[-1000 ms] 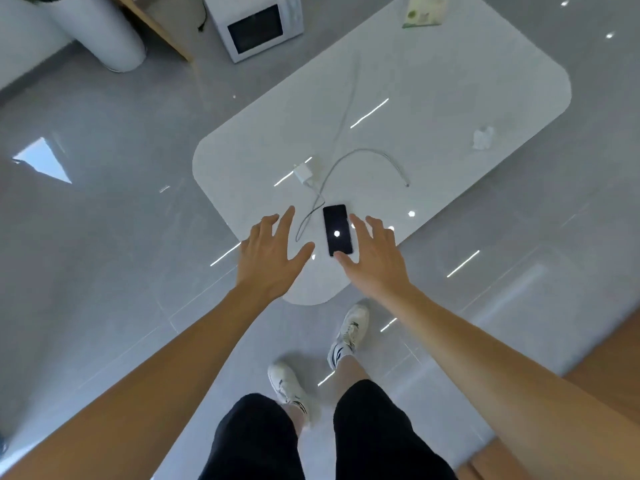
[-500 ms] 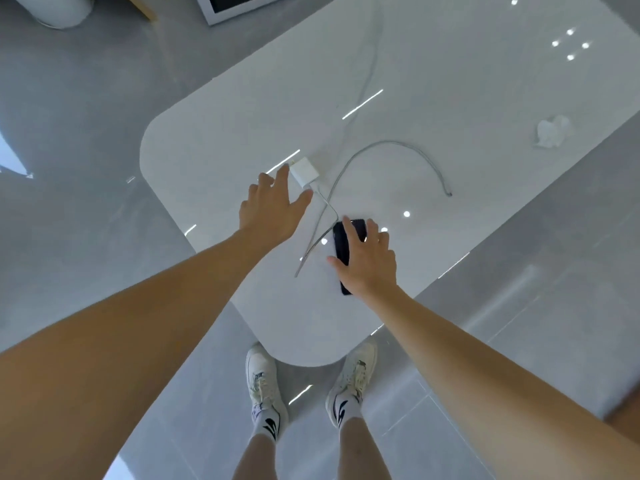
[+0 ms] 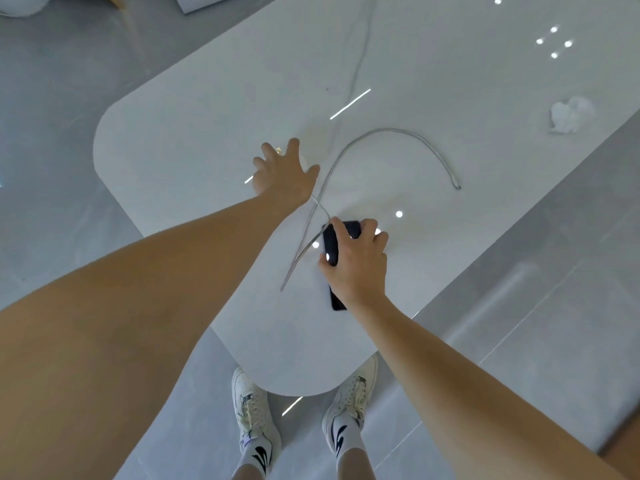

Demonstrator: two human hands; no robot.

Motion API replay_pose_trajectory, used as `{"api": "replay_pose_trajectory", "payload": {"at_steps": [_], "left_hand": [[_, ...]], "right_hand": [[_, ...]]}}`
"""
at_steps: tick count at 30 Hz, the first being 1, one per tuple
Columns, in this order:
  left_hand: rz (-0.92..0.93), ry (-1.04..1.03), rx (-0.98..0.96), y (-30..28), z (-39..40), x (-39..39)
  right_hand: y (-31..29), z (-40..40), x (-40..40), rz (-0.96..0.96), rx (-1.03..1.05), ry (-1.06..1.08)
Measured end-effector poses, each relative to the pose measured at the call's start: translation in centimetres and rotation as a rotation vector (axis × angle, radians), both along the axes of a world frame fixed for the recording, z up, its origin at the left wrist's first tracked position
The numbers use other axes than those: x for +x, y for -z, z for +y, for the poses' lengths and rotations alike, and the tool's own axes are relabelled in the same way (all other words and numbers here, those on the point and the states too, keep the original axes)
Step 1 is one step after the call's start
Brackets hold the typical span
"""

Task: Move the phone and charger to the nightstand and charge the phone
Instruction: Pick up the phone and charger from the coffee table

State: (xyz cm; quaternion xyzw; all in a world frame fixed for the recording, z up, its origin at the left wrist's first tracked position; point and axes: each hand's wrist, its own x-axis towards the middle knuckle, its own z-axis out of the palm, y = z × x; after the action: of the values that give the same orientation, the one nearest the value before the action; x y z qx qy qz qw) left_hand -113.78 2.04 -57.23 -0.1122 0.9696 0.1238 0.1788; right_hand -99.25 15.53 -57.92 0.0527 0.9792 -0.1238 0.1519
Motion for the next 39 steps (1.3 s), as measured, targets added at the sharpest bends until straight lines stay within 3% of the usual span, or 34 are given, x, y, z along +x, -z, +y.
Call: {"api": "replay_pose_trajectory", "payload": {"at_steps": [9, 17, 20, 22, 32, 39], "left_hand": [[0.05, -0.033, 0.042, 0.3, 0.6, 0.0], [0.076, -0.122, 0.57, -4.7, -2.2, 2.7], [0.034, -0.287, 0.845, -9.3, -3.2, 4.2], [0.02, -0.348, 0.915, -12.9, -3.3, 5.6], [0.13, -0.447, 0.975, -35.3, -6.2, 12.5], [0.31, -0.611, 0.87, -46.2, -8.3, 19.6]], "right_hand": [[0.1, 0.8, -0.3, -0.041, -0.226, 0.084], [-5.7, 1.8, -1.5, -0.039, -0.311, 0.146], [-10.3, 1.6, -2.0, -0.037, -0.334, 0.143], [-13.7, 1.5, -2.1, -0.029, -0.362, 0.137], [-32.1, -2.0, -1.4, -0.001, -0.486, 0.053], [-42.4, -5.4, 0.7, 0.054, -0.547, -0.227]]}}
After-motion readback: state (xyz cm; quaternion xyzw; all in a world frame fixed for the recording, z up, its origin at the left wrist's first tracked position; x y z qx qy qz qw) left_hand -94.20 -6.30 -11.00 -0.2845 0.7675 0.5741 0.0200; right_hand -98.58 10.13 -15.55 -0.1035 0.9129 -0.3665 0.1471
